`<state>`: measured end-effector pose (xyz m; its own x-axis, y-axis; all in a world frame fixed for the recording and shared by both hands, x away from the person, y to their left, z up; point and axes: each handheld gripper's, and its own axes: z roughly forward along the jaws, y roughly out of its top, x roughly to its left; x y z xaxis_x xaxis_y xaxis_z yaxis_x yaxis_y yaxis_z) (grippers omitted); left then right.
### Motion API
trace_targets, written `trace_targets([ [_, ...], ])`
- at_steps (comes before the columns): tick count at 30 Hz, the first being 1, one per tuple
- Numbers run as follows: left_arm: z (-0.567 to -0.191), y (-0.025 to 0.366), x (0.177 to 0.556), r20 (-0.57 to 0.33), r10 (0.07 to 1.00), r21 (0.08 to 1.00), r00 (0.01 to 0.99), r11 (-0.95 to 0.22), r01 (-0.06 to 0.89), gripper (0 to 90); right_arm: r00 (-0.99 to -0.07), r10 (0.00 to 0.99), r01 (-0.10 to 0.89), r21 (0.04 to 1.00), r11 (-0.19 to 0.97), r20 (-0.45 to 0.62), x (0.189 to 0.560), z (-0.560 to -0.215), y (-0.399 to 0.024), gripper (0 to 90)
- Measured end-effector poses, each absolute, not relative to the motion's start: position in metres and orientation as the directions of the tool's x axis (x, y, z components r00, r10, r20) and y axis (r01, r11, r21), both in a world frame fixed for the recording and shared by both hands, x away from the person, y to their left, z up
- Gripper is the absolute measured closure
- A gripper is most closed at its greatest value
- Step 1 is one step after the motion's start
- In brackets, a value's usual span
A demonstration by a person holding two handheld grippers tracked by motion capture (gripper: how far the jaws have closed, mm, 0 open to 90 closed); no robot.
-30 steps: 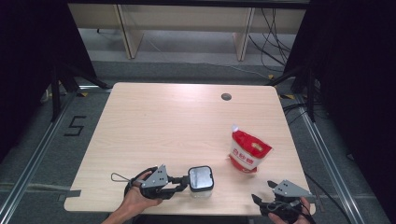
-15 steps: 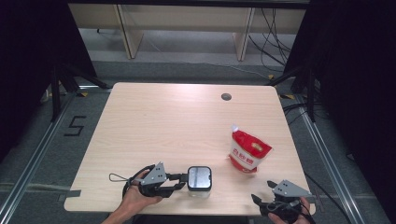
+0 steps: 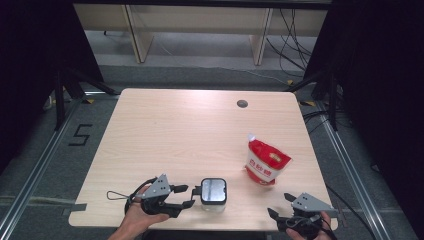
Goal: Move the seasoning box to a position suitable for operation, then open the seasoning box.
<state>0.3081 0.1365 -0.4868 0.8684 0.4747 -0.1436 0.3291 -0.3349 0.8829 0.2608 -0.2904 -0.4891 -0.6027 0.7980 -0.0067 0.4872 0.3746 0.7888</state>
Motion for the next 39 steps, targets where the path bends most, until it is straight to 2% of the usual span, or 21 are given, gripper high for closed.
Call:
trace_targets([
  [4,-0.482,0.137,0.307,-0.171,0.489,0.882,0.855,-0.311,0.354,42.3,-0.603,0.798,0.484,0.791,0.374,-0.009,0.261,-0.489,-0.29,24.4],
  [8,-0.475,0.136,0.307,-0.17,0.485,0.888,0.858,-0.302,0.346,42.5,-0.58,0.813,0.531,0.776,0.34,0.041,0.258,-0.49,-0.287,24.6],
  [11,-0.47,0.137,0.307,-0.148,0.473,0.893,0.869,-0.313,0.322,43.9,-0.61,0.792,0.499,0.789,0.359,0.026,0.262,-0.491,-0.29,24.7],
  [13,-0.469,0.135,0.305,-0.187,0.481,0.893,0.857,-0.28,0.352,45.5,-0.608,0.794,0.501,0.788,0.359,0.024,0.261,-0.491,-0.29,24.7],
  [15,-0.466,0.135,0.304,-0.187,0.483,0.893,0.856,-0.279,0.352,47.4,-0.61,0.792,0.503,0.784,0.364,0.023,0.261,-0.491,-0.29,24.7],
  [19,-0.461,0.135,0.304,-0.154,0.457,0.9,0.876,-0.302,0.315,55.2,-0.617,0.787,0.5,0.787,0.361,0.031,0.261,-0.492,-0.289,24.8],
  [30,-0.457,0.128,0.301,-0.13,0.473,0.905,0.872,-0.304,0.299,79.5,-0.614,0.789,0.497,0.785,0.37,0.017,0.261,-0.491,-0.29,24.8],
  [35,-0.454,0.128,0.301,-0.113,0.476,0.912,0.872,-0.298,0.281,87.2,-0.616,0.788,0.499,0.785,0.367,0.024,0.262,-0.491,-0.289,24.8],
  [39,-0.454,0.126,0.302,-0.106,0.482,0.912,0.87,-0.301,0.278,89.1,-0.623,0.782,0.487,0.79,0.373,0.016,0.264,-0.491,-0.289,24.8],
])
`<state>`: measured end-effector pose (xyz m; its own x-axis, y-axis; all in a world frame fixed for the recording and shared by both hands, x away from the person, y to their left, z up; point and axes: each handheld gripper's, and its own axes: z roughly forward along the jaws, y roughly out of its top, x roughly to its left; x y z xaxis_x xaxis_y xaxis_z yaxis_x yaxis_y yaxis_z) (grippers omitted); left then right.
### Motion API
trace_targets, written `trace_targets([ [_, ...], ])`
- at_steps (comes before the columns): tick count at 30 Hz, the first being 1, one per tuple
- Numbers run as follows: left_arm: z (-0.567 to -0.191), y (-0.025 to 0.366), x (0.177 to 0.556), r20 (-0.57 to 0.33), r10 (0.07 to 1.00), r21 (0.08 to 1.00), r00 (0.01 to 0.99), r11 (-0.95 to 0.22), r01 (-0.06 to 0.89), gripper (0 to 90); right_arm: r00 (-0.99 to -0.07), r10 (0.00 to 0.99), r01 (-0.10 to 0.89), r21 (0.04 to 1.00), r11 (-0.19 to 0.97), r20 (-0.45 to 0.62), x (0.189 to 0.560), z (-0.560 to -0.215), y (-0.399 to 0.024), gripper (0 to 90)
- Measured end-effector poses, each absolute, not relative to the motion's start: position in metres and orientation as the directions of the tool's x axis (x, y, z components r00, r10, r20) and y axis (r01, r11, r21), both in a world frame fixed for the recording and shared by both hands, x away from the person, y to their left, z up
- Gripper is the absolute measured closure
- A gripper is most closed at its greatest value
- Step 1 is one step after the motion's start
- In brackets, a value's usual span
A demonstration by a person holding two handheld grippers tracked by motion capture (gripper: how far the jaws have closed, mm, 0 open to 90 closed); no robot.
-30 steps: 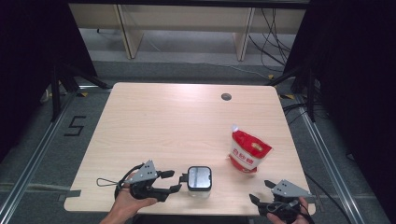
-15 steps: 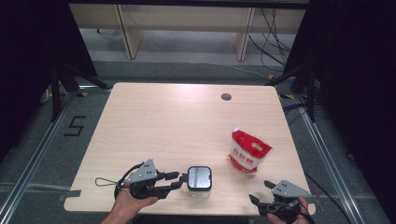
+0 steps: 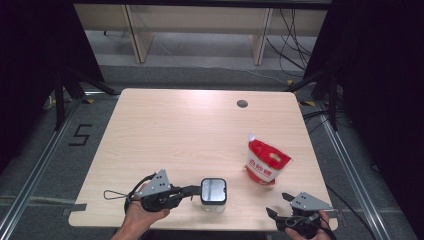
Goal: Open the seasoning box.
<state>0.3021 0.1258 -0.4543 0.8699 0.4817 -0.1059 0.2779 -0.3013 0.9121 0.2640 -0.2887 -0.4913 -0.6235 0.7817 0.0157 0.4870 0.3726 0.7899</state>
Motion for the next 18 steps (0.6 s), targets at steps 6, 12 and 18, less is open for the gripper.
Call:
trace_targets([
  [6,-0.455,0.124,0.304,-0.101,0.482,0.913,0.87,-0.303,0.274,89.1,-0.611,0.791,0.509,0.784,0.354,0.039,0.262,-0.49,-0.285,25.1],
  [12,-0.455,0.123,0.306,-0.093,0.475,0.914,0.875,-0.308,0.264,89.2,-0.634,0.773,0.468,0.805,0.363,0.02,0.263,-0.488,-0.281,28.7],
  [18,-0.458,0.123,0.309,-0.087,0.49,0.915,0.867,-0.306,0.264,89.2,-0.643,0.766,0.438,0.823,0.361,0.007,0.264,-0.486,-0.277,31.3],
])
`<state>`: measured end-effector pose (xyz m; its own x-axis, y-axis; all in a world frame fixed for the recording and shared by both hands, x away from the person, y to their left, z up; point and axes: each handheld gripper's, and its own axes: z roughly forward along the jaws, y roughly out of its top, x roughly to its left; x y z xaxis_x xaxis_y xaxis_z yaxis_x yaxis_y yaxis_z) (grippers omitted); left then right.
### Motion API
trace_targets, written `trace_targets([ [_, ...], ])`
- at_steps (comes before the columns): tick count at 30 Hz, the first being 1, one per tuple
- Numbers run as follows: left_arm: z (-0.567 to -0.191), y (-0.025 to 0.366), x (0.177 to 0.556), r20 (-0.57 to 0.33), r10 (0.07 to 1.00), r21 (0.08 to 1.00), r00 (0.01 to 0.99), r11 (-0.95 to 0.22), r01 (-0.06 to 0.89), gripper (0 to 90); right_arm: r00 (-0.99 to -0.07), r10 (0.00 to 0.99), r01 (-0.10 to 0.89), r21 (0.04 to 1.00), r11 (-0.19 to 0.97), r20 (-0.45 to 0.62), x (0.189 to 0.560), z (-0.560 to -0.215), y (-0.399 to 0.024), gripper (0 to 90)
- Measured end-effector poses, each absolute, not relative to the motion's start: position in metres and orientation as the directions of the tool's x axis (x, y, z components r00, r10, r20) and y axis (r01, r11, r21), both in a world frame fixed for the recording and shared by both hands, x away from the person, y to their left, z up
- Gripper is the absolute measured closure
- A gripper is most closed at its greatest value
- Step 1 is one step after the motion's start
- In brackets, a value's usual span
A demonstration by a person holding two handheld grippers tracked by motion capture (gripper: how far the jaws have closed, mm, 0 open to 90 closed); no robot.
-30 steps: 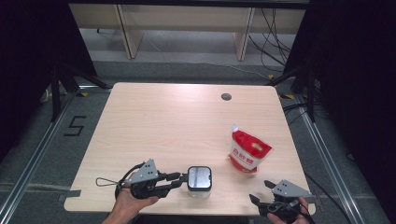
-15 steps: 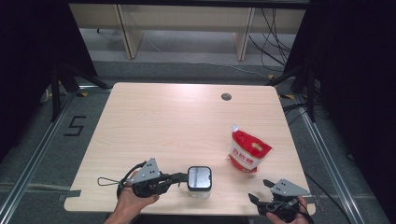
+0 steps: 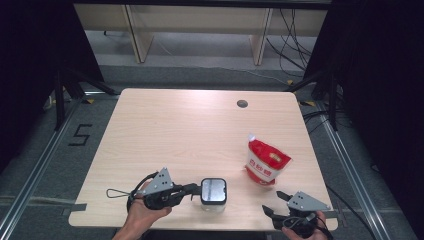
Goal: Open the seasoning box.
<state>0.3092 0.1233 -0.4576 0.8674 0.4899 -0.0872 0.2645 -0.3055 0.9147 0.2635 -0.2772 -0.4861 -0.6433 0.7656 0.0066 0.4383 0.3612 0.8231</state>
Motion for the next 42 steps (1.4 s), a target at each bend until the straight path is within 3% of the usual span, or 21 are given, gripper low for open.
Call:
trace_targets([
  [7,-0.46,0.12,0.31,-0.088,0.485,0.912,0.87,-0.313,0.266,89.2,-0.659,0.752,0.412,0.827,0.382,-0.019,0.265,-0.485,-0.271,33.1],
  [10,-0.462,0.118,0.311,-0.089,0.482,0.911,0.871,-0.314,0.267,89.2,-0.658,0.753,0.442,0.82,0.365,0.019,0.263,-0.484,-0.267,34.2],
  [11,-0.463,0.117,0.31,-0.104,0.49,0.911,0.865,-0.303,0.281,89.2,-0.67,0.742,0.397,0.833,0.386,-0.025,0.266,-0.485,-0.267,34.7],
  [15,-0.462,0.117,0.311,-0.091,0.481,0.912,0.872,-0.312,0.268,89.2,-0.677,0.735,0.393,0.835,0.386,-0.02,0.265,-0.484,-0.265,36.9],
  [24,-0.465,0.121,0.313,-0.081,0.501,0.908,0.862,-0.319,0.271,89.2,-0.693,0.721,0.355,0.856,0.376,-0.029,0.264,-0.478,-0.261,46.9],
  [42,-0.462,0.121,0.313,-0.093,0.483,0.917,0.871,-0.298,0.263,89.1,-0.711,0.7,0.31,0.867,0.391,-0.062,0.269,-0.476,-0.25,52.2],
])
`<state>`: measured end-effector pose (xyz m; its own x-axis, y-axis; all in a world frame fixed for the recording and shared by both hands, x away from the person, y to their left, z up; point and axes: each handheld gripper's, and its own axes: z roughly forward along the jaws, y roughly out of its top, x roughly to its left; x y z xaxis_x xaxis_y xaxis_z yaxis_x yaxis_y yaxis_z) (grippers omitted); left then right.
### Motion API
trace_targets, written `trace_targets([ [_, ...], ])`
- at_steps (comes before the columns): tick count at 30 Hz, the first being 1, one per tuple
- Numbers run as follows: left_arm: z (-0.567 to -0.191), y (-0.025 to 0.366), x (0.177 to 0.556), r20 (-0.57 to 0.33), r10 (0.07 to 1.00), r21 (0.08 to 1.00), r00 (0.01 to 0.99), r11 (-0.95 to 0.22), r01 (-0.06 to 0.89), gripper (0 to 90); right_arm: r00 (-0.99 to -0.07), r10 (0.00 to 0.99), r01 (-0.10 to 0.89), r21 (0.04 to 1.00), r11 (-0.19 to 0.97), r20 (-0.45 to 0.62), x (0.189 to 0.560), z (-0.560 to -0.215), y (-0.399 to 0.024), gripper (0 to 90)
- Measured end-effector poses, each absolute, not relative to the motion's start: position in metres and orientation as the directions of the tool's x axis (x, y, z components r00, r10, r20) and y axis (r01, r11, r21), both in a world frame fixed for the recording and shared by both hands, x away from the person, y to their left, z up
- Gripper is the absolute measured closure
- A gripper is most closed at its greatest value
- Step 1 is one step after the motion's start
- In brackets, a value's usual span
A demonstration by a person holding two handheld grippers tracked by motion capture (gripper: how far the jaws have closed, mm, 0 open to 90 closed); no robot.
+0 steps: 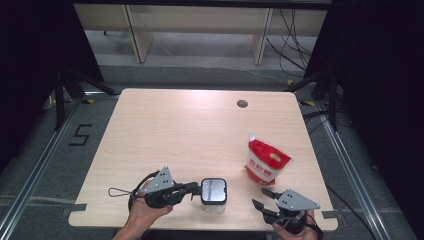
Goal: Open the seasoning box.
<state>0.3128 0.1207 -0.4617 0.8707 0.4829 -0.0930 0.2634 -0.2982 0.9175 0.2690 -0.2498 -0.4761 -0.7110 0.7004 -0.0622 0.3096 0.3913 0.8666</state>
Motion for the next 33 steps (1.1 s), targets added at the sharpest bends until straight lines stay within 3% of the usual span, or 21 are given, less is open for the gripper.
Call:
trace_targets([
  [8,-0.463,0.117,0.311,-0.087,0.476,0.914,0.875,-0.31,0.26,89.1,-0.721,0.691,0.302,0.873,0.383,-0.054,0.269,-0.473,-0.242,59.1],
  [17,-0.464,0.118,0.312,-0.081,0.471,0.918,0.878,-0.308,0.25,89.1,-0.76,0.64,0.212,0.887,0.41,-0.114,0.272,-0.469,-0.231,70.9],
  [33,-0.465,0.119,0.312,-0.08,0.471,0.92,0.878,-0.303,0.247,89.1,-0.822,0.564,0.215,0.872,0.44,-0.082,0.273,-0.472,-0.205,82.0],
])
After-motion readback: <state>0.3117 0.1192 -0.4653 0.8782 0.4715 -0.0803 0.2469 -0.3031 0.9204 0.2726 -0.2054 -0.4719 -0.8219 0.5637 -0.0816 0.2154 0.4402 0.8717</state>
